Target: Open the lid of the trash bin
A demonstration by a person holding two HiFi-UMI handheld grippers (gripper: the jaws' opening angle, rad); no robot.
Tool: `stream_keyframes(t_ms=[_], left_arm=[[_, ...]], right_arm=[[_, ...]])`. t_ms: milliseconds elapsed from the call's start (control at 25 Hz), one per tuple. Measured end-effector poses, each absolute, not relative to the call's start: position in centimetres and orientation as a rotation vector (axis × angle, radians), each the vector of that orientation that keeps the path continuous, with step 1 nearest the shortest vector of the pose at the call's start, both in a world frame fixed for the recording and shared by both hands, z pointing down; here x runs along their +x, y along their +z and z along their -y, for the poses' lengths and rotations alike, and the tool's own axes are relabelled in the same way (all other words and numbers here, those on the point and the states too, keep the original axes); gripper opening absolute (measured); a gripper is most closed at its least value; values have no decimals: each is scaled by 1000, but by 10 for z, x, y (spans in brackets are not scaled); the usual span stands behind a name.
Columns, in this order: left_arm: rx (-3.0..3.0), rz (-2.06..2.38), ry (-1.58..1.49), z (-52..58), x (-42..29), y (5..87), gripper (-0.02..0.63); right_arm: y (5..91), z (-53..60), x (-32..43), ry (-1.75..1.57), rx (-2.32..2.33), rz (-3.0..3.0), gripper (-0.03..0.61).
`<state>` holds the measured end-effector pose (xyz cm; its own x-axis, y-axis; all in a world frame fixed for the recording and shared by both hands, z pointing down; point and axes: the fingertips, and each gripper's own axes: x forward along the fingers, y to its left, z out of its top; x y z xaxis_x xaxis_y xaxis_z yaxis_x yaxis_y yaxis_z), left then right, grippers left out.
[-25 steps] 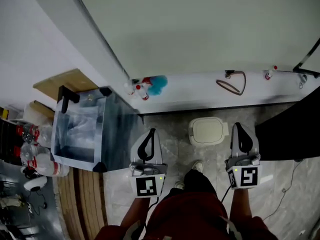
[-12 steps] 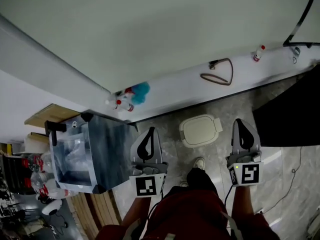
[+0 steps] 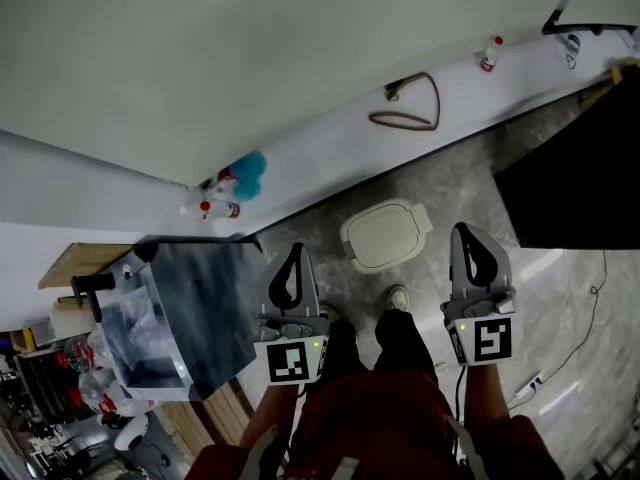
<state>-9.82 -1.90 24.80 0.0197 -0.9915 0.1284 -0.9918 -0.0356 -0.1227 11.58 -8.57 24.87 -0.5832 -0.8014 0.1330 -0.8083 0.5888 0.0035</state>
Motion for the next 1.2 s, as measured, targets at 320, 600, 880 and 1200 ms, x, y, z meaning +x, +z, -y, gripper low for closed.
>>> stream_keyframes(t_ms=[320, 600, 880, 1200], left_arm=[[2337, 1944, 330, 20, -104, 330, 3], [2408, 1722, 461, 9, -114, 418, 3], [2393, 1598, 507, 1, -120, 508, 3], [2322, 1471, 567, -19, -113, 633, 3]], right_arm=[[318, 59, 98, 154, 1424, 2535, 0], [403, 31, 70, 300, 1455, 2391, 0], [472, 6, 40, 405, 1409, 2324, 0], [568, -23, 31, 440, 1318, 2270, 0]])
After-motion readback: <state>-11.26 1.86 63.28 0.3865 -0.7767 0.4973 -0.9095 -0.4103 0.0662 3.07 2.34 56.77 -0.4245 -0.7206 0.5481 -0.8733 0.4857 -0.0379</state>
